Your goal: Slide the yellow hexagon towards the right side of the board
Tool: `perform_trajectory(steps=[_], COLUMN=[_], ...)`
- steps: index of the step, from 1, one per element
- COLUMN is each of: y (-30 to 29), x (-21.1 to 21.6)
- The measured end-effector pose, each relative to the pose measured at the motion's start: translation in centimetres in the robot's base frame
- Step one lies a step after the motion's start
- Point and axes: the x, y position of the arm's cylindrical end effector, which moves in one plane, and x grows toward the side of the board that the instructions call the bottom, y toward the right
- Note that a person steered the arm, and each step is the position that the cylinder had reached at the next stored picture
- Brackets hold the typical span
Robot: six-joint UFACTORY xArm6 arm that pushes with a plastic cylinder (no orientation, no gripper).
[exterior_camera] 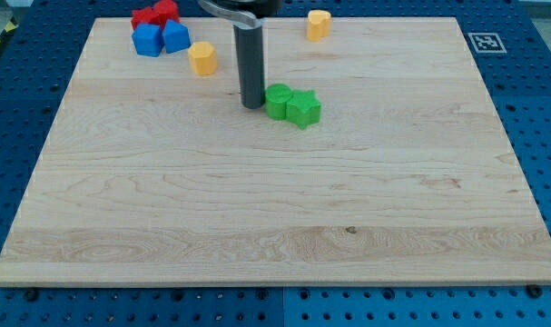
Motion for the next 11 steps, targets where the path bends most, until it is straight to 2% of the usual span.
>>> perform_trajectory(steps=[1, 2, 4, 5, 7, 8, 11], y=[3.3, 1.2, -11.5, -16.9, -15.9, -12.5, -7.5], x=[0.3, 0.3, -1.0, -5.0, -7.6, -8.6, -8.6])
